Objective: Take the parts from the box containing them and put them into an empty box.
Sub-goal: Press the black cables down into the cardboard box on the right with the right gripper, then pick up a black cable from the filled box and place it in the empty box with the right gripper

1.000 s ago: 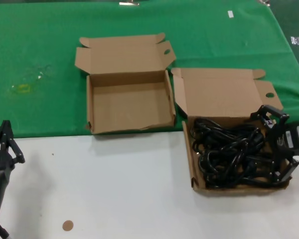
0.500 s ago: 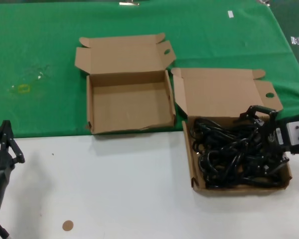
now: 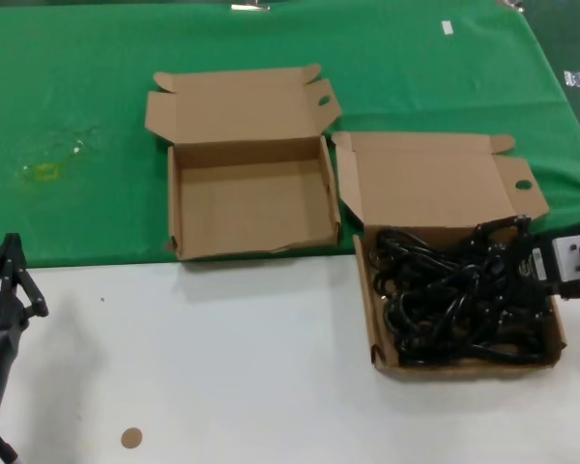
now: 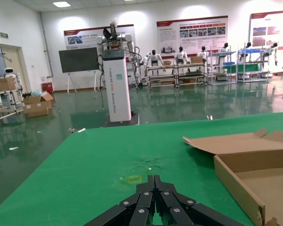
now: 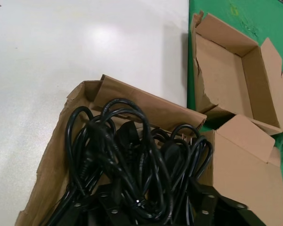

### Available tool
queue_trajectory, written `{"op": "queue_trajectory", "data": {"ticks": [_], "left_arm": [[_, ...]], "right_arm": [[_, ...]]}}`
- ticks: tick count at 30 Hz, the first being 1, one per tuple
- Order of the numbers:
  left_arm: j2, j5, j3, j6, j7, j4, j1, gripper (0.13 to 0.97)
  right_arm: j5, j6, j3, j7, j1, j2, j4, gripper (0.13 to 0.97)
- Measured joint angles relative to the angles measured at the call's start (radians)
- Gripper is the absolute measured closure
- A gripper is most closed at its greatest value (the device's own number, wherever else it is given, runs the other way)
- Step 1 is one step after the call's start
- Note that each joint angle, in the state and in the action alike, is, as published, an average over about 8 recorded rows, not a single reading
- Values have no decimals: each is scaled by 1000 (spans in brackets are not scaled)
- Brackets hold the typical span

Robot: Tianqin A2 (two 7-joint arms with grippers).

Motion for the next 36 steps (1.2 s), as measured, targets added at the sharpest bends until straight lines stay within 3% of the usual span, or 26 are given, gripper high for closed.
{"op": "queue_trajectory", "data": {"ticks": [8,12,20,29,36], "left_arm": [[0,0,0,0,0,0,0,945],[0,0,0,0,0,0,0,945],[0,0,0,0,0,0,0,945],[0,0,0,0,0,0,0,945],[0,0,0,0,0,0,0,945]], "right_arm": [[-4,-4,3,3,-7,6,6,683],[-3,-9,6,10,-13,15,18,683],[0,-25,13,37,-26,40,57,841],[-11,-41,16,74,-7,51,87,926],[-22,-54,18,108,23,53,112,930]]}}
